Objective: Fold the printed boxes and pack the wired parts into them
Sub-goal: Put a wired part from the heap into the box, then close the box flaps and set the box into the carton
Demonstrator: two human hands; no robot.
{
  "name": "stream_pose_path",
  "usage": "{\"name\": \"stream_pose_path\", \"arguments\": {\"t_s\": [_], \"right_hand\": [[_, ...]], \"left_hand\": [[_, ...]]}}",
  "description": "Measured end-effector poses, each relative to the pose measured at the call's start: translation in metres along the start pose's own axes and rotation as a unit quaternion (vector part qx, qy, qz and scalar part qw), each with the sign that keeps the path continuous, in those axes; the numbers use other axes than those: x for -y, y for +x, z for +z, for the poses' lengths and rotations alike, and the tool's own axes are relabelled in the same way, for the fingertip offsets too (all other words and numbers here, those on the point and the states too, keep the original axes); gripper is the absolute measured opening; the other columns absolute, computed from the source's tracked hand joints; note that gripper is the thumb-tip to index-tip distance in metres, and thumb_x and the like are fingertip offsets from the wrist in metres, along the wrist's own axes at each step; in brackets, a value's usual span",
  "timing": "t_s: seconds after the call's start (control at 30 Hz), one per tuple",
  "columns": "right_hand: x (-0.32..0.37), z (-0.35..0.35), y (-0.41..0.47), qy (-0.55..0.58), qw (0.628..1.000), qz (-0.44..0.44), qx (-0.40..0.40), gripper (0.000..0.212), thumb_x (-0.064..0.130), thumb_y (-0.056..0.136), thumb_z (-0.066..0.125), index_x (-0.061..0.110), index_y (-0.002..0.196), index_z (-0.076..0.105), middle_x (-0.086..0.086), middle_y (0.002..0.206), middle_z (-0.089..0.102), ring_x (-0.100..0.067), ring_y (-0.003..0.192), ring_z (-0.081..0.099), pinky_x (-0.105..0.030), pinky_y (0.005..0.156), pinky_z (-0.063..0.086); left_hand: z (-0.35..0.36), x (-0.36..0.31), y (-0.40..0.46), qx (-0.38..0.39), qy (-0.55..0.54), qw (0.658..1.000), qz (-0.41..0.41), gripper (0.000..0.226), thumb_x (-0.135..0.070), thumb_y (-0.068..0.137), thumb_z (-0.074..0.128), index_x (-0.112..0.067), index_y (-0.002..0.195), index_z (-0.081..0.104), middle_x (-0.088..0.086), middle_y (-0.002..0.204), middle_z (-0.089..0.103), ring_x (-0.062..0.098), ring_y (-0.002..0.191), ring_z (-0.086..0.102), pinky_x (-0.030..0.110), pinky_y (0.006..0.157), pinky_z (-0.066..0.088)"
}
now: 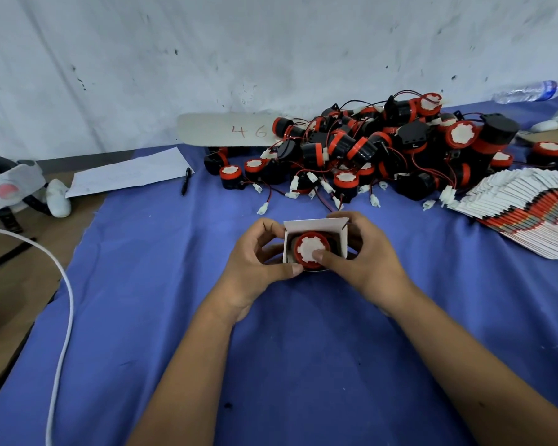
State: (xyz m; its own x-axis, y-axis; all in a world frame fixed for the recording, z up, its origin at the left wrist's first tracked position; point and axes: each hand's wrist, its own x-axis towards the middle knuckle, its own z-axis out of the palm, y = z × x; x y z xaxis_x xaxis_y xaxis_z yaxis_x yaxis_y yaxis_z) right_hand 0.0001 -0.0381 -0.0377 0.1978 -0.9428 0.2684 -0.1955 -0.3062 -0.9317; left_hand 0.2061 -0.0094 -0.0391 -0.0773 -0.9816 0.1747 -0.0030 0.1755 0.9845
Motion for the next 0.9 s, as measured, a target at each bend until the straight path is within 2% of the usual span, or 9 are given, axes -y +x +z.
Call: {"name": "stream_pose_path", "arguments": {"t_s": [0.1, 0.2, 0.3, 0.4, 0.43, 0.5, 0.6, 0.7, 0.9], "right_hand": [[0.001, -0.001, 0.0, 0.031, 0.999, 0.007, -0.002, 0.043, 0.012, 0.08, 0.084, 0.022, 0.116, 0.063, 0.01, 0.104, 0.075, -0.005, 0.101, 0.07, -0.023, 0.087, 0.056], [0.0, -0.001, 0.0, 0.057, 0.998, 0.013, 0.005, 0.037, 0.012, 0.082, 0.082, 0.022, 0.114, 0.067, 0.011, 0.103, 0.075, -0.007, 0.1, 0.071, -0.029, 0.089, 0.058], [-0.001, -0.001, 0.0, 0.061, 0.998, -0.008, 0.02, 0.032, 0.013, 0.085, 0.08, 0.024, 0.113, 0.07, 0.009, 0.104, 0.076, -0.01, 0.101, 0.072, -0.038, 0.094, 0.058], [0.001, 0.001, -0.001, 0.132, 0.988, -0.02, 0.081, 0.034, 0.026, 0.087, 0.078, 0.023, 0.12, 0.07, 0.001, 0.114, 0.075, -0.019, 0.111, 0.07, -0.04, 0.098, 0.055], [0.003, 0.002, -0.001, 0.166, 0.98, -0.018, 0.111, 0.037, 0.031, 0.089, 0.076, 0.021, 0.124, 0.069, -0.003, 0.119, 0.073, -0.023, 0.115, 0.068, -0.038, 0.1, 0.054], [0.007, 0.002, 0.001, 0.23, 0.961, -0.012, 0.153, 0.038, 0.034, 0.098, 0.065, 0.016, 0.131, 0.066, -0.011, 0.127, 0.07, -0.029, 0.122, 0.065, -0.038, 0.102, 0.052], [0.009, -0.001, 0.001, 0.296, 0.943, 0.024, 0.151, 0.039, 0.031, 0.104, 0.05, 0.006, 0.13, 0.066, -0.019, 0.128, 0.068, -0.034, 0.121, 0.064, -0.041, 0.1, 0.053], [0.004, -0.003, 0.001, 0.247, 0.959, 0.065, 0.12, 0.028, 0.026, 0.096, 0.065, 0.009, 0.117, 0.071, -0.018, 0.116, 0.072, -0.035, 0.109, 0.07, -0.058, 0.103, 0.051], [0.001, 0.004, 0.0, 0.165, 0.98, 0.062, 0.091, 0.033, 0.022, 0.082, 0.078, 0.021, 0.115, 0.072, -0.007, 0.112, 0.075, -0.032, 0.106, 0.071, -0.053, 0.1, 0.055]], "left_hand": [[0.003, -0.006, -0.001, 0.019, -0.069, 0.997, -0.03, 0.055, -0.022, 0.076, 0.083, 0.005, 0.11, 0.049, 0.012, 0.108, 0.069, 0.029, 0.1, 0.068, 0.053, 0.099, 0.052], [0.008, -0.01, 0.001, -0.001, -0.108, 0.992, -0.067, 0.048, -0.042, 0.081, 0.077, -0.007, 0.104, 0.054, 0.01, 0.096, 0.067, 0.022, 0.085, 0.065, 0.042, 0.089, 0.056], [0.014, -0.007, 0.002, -0.066, -0.074, 0.991, -0.088, 0.043, -0.037, 0.081, 0.077, -0.007, 0.1, 0.053, 0.011, 0.099, 0.071, 0.026, 0.091, 0.07, 0.039, 0.085, 0.06], [0.018, -0.002, 0.004, -0.113, 0.041, 0.991, -0.061, 0.047, -0.032, 0.08, 0.089, -0.014, 0.114, 0.062, 0.0, 0.106, 0.074, 0.018, 0.099, 0.072, 0.03, 0.077, 0.06], [0.019, -0.002, 0.005, -0.113, 0.059, 0.991, -0.047, 0.043, -0.03, 0.084, 0.087, -0.016, 0.119, 0.065, -0.002, 0.11, 0.074, 0.017, 0.103, 0.072, 0.032, 0.08, 0.061], [0.02, -0.002, 0.005, -0.112, 0.057, 0.992, -0.024, 0.035, -0.025, 0.089, 0.082, -0.018, 0.121, 0.071, -0.003, 0.113, 0.076, 0.016, 0.107, 0.072, 0.031, 0.084, 0.061], [0.02, -0.004, 0.004, -0.137, 0.02, 0.99, -0.016, 0.027, -0.018, 0.089, 0.081, -0.021, 0.114, 0.075, -0.005, 0.108, 0.079, 0.011, 0.101, 0.075, 0.02, 0.076, 0.057], [0.023, -0.004, 0.003, -0.126, 0.029, 0.991, -0.022, 0.02, -0.021, 0.092, 0.078, -0.021, 0.111, 0.077, -0.006, 0.104, 0.08, 0.011, 0.096, 0.076, 0.02, 0.074, 0.057], [0.03, -0.005, 0.002, -0.122, 0.032, 0.992, -0.029, 0.016, -0.023, 0.098, 0.07, -0.021, 0.112, 0.077, -0.006, 0.104, 0.08, 0.014, 0.096, 0.076, 0.03, 0.078, 0.06]]}}
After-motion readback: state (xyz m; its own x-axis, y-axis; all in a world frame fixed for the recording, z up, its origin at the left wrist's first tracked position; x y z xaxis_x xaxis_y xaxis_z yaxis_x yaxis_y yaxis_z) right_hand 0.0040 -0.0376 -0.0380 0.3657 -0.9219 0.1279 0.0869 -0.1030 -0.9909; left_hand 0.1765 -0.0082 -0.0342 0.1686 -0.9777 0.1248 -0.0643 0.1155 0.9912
